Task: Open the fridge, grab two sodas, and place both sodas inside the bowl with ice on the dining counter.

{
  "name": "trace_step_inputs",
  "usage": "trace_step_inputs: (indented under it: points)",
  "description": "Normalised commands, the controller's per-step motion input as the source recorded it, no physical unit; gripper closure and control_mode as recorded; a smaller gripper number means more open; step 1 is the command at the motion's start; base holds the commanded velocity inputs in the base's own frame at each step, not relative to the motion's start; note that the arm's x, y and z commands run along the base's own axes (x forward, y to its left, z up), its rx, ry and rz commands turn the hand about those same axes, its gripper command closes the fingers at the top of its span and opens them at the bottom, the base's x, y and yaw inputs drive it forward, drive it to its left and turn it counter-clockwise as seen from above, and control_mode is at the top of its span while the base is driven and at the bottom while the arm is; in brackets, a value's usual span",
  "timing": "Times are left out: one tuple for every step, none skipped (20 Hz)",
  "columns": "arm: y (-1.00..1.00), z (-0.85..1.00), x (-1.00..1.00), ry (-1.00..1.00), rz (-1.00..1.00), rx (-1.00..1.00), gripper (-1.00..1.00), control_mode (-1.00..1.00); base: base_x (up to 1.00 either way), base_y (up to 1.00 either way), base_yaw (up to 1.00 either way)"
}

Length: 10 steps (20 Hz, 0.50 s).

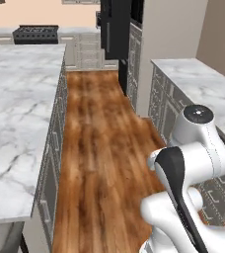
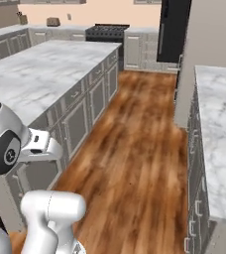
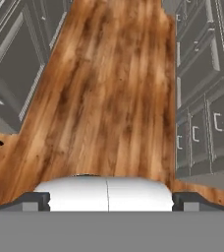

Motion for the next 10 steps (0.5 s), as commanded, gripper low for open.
trace_step_inputs:
  points:
    - [0.0, 0.0, 0.0, 0.0, 0.0, 0.0, -1.0, 1.0, 1.0, 0.0, -0.08]
    - [0.0, 0.0, 0.0, 0.0, 0.0, 0.0, -1.0, 1.0, 1.0, 0.0, -0.07]
    - [0.0, 0.0, 0.0, 0.0, 0.0, 0.0, -1.0, 1.0, 1.0, 0.0, -0.06]
    - [0.0, 0.0, 0.0, 0.0, 0.0, 0.0, -1.0, 1.0, 1.0, 0.0, -0.04]
    - [0.0, 0.0, 0.0, 0.0, 0.0, 0.0, -1.0, 1.0, 1.0, 0.0, -0.04]
    - [0.0, 0.0, 0.0, 0.0, 0.0, 0.0, -1.0, 1.0, 1.0, 0.0, -0.03]
    - [0.0, 0.0, 0.0, 0.0, 0.0, 0.0, -1.0, 1.0, 1.0, 0.0, -0.02]
    - [0.0, 0.0, 0.0, 0.0, 0.0, 0.0, -1.0, 1.0, 1.0, 0.0, -0.01]
    - [0.0, 0.0, 0.0, 0.0, 0.0, 0.0, -1.0, 1.0, 1.0, 0.0, -0.01]
    - [0.0, 0.0, 0.0, 0.0, 0.0, 0.0, -1.0, 1.0, 1.0, 0.0, -0.01]
